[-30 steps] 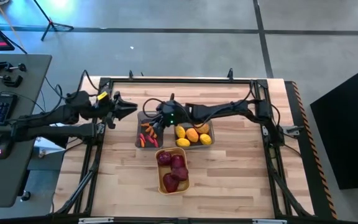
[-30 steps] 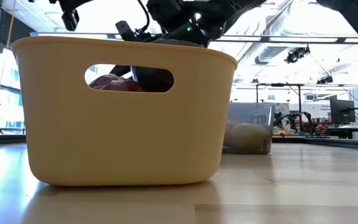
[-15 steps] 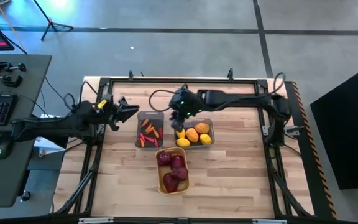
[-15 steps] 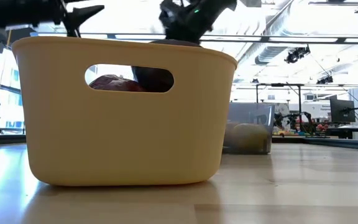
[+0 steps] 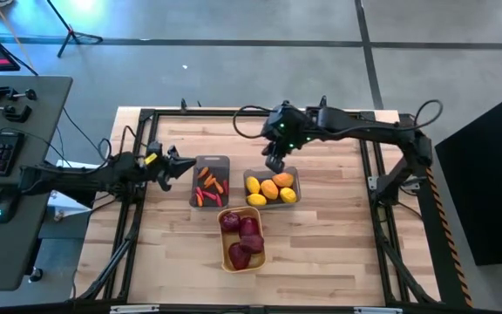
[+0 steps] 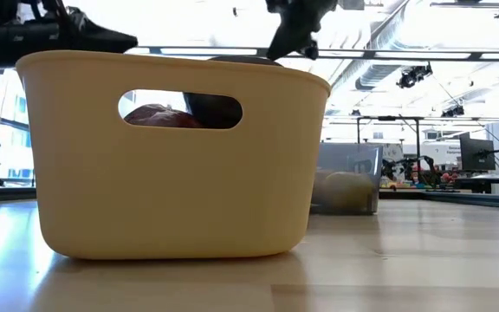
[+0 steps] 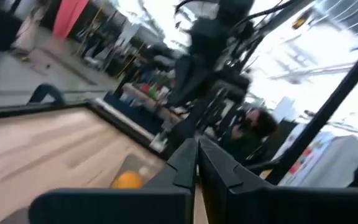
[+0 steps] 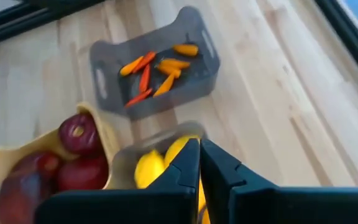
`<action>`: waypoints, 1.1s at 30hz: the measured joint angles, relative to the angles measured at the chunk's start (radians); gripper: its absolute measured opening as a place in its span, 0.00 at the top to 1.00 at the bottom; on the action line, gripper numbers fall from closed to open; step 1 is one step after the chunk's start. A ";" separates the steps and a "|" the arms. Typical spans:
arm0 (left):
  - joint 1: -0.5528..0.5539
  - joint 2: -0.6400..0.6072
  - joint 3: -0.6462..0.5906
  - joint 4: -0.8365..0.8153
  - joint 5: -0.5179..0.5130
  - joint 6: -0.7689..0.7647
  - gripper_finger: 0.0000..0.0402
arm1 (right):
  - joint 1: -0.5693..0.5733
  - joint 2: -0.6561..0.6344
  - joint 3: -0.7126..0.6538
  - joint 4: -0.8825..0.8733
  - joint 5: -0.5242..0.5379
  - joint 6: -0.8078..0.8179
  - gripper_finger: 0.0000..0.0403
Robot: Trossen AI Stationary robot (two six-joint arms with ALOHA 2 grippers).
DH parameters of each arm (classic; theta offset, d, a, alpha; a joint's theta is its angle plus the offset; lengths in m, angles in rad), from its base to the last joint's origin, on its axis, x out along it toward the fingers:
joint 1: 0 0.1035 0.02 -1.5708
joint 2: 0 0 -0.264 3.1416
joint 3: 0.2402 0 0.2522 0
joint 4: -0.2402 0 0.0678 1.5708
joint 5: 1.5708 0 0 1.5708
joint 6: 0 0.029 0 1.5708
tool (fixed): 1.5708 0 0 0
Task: Sort produce into baskets
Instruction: Return to Home Position
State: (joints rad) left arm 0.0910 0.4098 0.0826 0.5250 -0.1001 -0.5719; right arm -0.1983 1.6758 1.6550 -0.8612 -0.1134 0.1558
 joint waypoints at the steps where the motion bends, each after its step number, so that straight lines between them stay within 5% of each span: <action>1: 0.000 -0.008 0.000 -0.023 0.000 0.000 0.99 | 0.006 -0.008 0.000 -0.018 -0.001 0.001 0.99; 9: 0.001 -0.112 -0.012 -0.160 -0.002 0.008 1.00 | 0.079 -0.091 -0.025 -0.092 0.001 0.057 1.00; 22: 0.000 -0.295 -0.071 -0.216 0.009 0.002 1.00 | 0.204 -0.627 -0.671 0.357 0.078 0.552 1.00; 33: 0.000 -0.294 -0.071 -0.294 0.062 -0.073 1.00 | 0.304 -1.037 -0.979 0.424 0.259 0.632 1.00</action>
State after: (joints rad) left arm 0.0906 0.1154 0.0120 0.2314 -0.0379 -0.6450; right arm 0.1059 0.6384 0.6761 -0.4368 0.1458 0.7881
